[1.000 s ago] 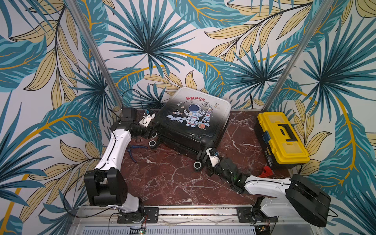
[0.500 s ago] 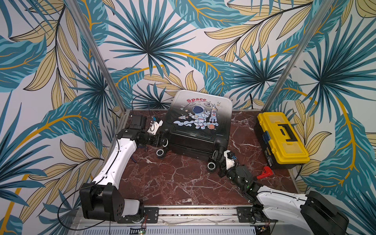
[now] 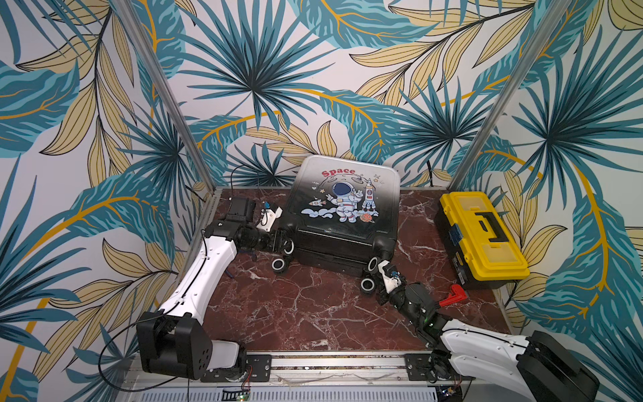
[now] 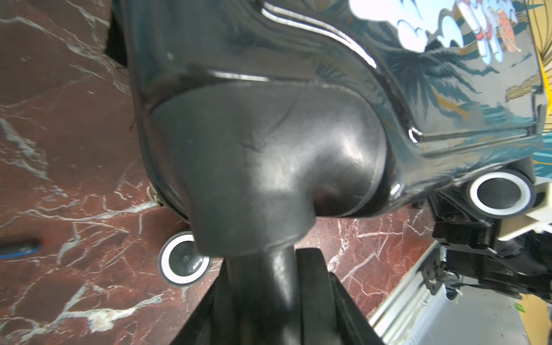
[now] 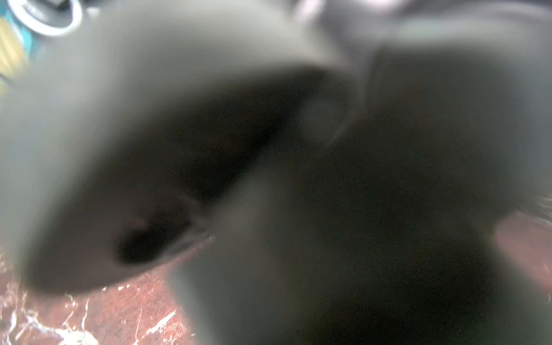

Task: Close the suitcase zippers
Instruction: Adjust the suitcase at the center of the board.

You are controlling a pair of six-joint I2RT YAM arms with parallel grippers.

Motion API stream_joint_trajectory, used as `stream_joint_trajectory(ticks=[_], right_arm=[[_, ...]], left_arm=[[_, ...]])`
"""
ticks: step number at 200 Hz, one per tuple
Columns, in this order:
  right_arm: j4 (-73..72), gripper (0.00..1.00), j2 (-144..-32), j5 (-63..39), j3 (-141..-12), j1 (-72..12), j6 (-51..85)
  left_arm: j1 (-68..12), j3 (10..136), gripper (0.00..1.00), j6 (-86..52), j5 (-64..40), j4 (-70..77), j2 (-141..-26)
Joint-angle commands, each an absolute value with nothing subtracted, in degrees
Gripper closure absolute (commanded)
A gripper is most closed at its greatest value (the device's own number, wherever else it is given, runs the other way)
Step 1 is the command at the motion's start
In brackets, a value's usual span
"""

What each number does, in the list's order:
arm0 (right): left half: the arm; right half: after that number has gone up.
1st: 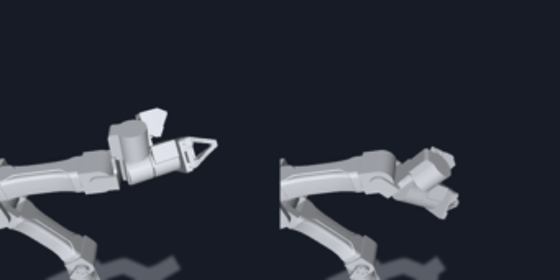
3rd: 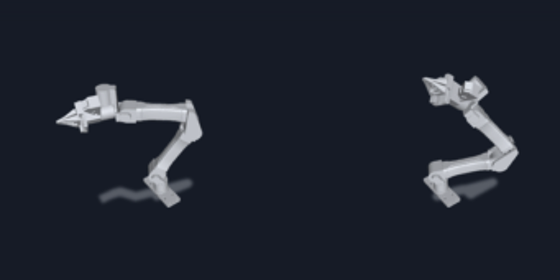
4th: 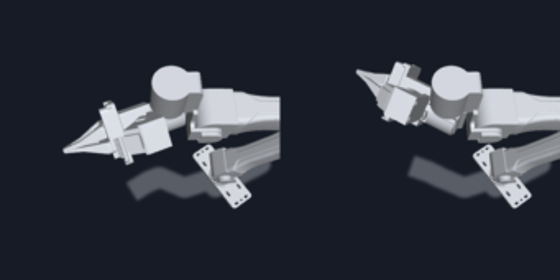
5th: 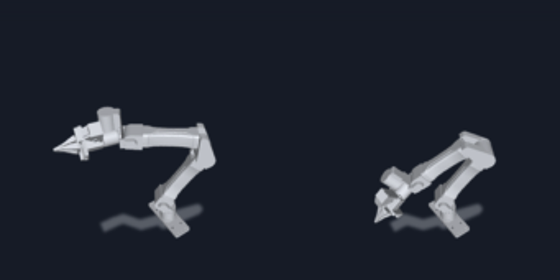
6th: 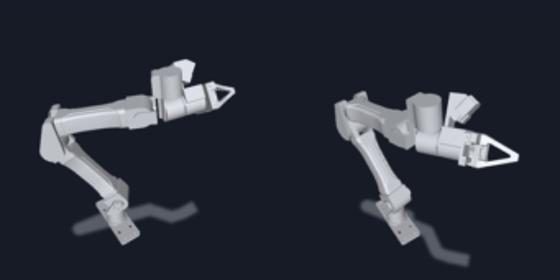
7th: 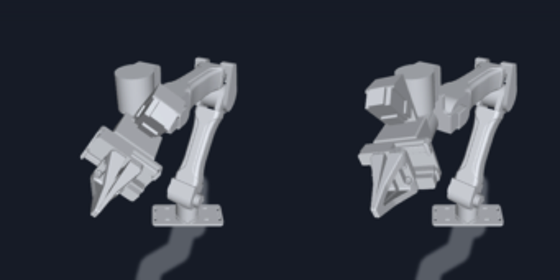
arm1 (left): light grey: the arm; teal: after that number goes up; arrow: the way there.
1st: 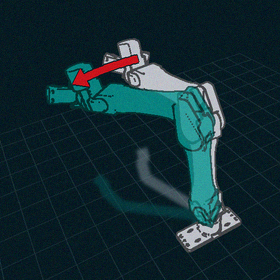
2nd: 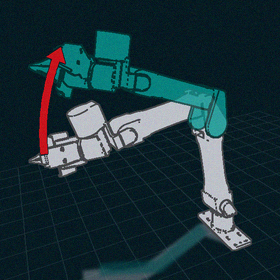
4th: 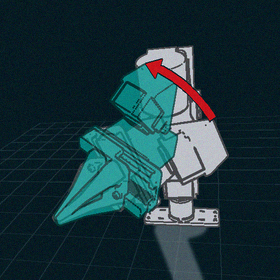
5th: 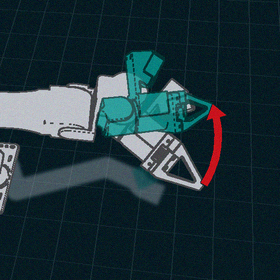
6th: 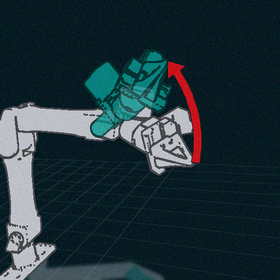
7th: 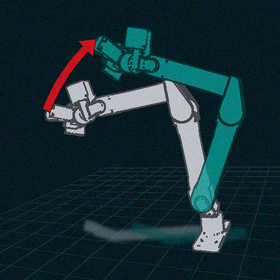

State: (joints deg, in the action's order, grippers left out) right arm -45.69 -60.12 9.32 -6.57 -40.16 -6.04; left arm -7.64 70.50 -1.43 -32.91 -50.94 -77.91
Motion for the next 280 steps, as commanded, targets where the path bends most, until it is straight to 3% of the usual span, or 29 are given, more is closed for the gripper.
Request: stream_joint_trajectory(ticks=[1, 65, 95, 109, 151, 173, 192, 247, 280], right_arm=[[-53.53, 1.00, -63.63, 2.24, -9.49, -41.15, -12.44], [-53.62, 1.00, -70.18, 12.91, -14.76, -47.52, -17.59], [-66.07, 1.00, -70.81, 13.48, -12.58, -47.76, -5.75], [-59.77, 1.00, -69.81, 13.22, -15.62, -48.60, -3.60], [-49.98, 1.00, -74.91, 27.96, -20.05, -52.30, -10.99], [-57.23, 1.00, -79.66, 31.63, -18.26, -52.57, -8.36], [-70.76, 1.00, -82.24, 18.76, -15.52, -48.29, 2.47], [-55.26, 1.00, -84.44, 13.38, -26.52, -51.05, -3.96], [-53.30, 1.00, -86.71, 5.94, -31.63, -52.40, -5.94]], left_arm=[[-11.64, 73.13, 0.61, 3.94, -49.20, -46.69, -76.90], [-14.13, 71.26, 0.61, 2.27, -50.47, -45.41, -75.94], [-15.66, 70.72, 0.61, 1.33, -52.16, -44.18, -76.20], [-16.57, 70.83, 0.61, 1.05, -52.42, -43.95, -76.52], [-18.94, 70.50, 0.61, 0.03, -53.19, -42.63, -76.05], [-19.43, 69.59, 0.61, -0.35, -53.53, -41.90, -75.34], [-19.42, 68.85, 0.61, -0.08, -53.72, -41.77, -74.90], [-20.08, 67.71, 0.61, 0.26, -55.37, -41.57, -73.68], [-21.25, 68.09, 0.61, 0.52, -56.69, -41.57, -73.65]])
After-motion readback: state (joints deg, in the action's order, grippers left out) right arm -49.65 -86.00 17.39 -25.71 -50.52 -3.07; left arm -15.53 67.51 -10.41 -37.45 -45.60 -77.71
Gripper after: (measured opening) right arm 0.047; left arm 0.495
